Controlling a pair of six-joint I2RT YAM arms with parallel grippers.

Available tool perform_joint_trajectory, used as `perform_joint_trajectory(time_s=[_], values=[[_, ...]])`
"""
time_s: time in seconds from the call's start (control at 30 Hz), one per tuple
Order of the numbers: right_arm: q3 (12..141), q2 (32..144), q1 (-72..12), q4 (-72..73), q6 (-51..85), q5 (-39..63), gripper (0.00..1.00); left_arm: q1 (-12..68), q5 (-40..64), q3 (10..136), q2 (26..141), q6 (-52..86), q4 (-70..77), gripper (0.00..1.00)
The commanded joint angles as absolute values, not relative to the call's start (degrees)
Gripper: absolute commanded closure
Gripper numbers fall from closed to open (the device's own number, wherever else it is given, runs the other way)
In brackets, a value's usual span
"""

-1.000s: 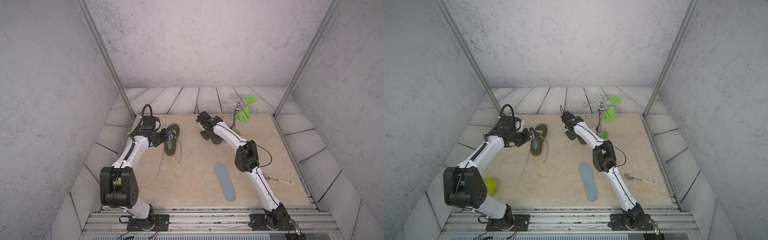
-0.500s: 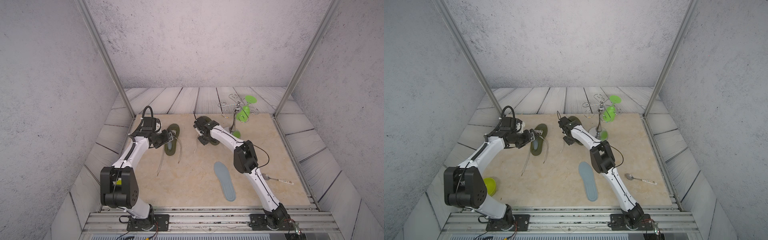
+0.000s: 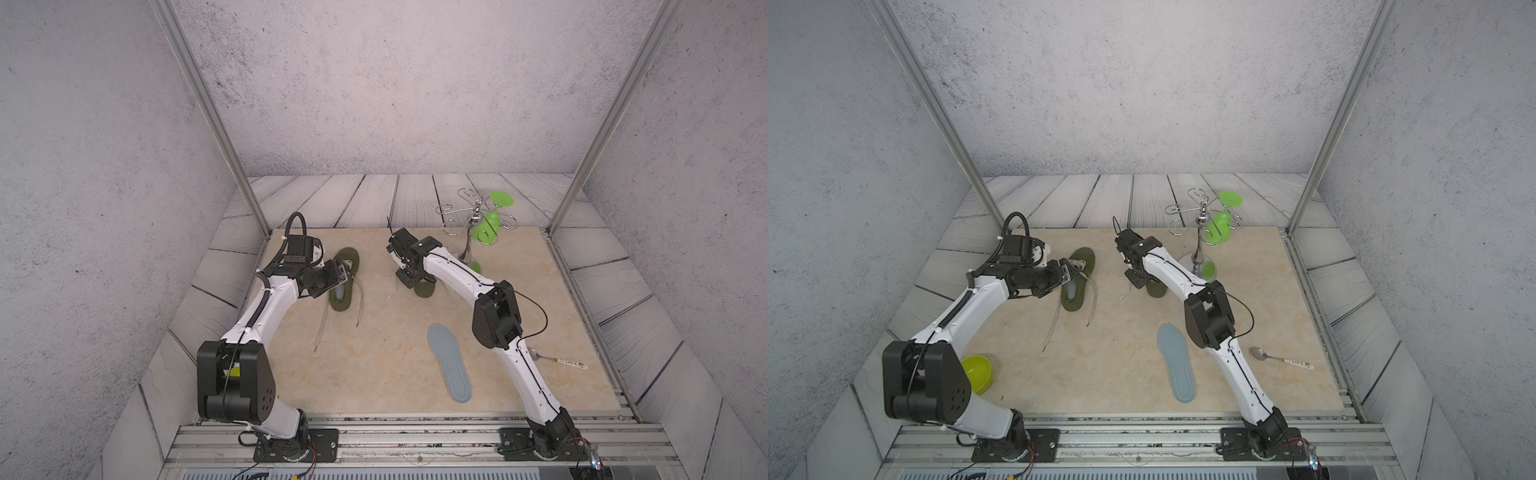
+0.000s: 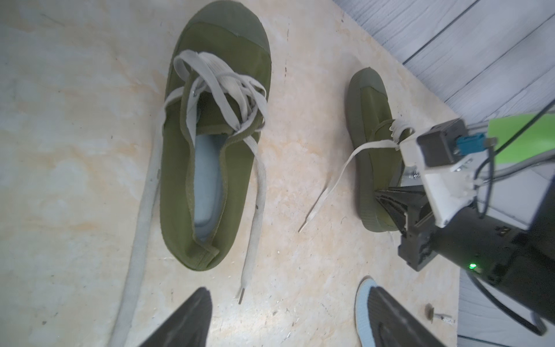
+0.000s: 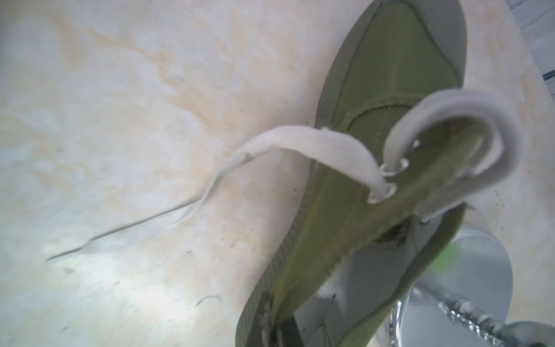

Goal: Insert the insole into the shoe
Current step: Move the shoe to the center of the board.

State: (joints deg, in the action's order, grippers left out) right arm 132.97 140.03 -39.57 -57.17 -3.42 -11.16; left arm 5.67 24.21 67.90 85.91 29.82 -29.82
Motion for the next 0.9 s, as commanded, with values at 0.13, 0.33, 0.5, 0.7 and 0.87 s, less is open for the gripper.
perform_joint_trajectory(time_s=[0.13, 0.33, 0.5, 0.7, 0.87], values=[[124.42, 128.12, -44.38, -54.97, -2.46, -2.64, 1.0, 6.45, 25.65, 56.91, 75.15, 33.86, -21.97, 0.04], [113.21, 122.61, -47.14, -51.36, -1.9, -1.94, 1.0, 7.61, 26.96, 50.94, 67.65, 31.32, -18.13, 0.04], [102.98, 116.37, -48.78, -46.3, 1.29, -0.48, 0.8, 9.36, 25.64, 50.46, 65.18, 29.69, -22.7, 0.1], [98.36, 108.32, -48.87, -44.28, 8.4, -3.18, 0.63, 11.82, 22.15, 49.89, 64.49, 32.18, -26.1, 0.23], [97.36, 103.31, -48.87, -47.83, 10.3, -8.59, 0.61, 14.66, 21.01, 48.52, 64.95, 35.79, -25.05, 0.29]])
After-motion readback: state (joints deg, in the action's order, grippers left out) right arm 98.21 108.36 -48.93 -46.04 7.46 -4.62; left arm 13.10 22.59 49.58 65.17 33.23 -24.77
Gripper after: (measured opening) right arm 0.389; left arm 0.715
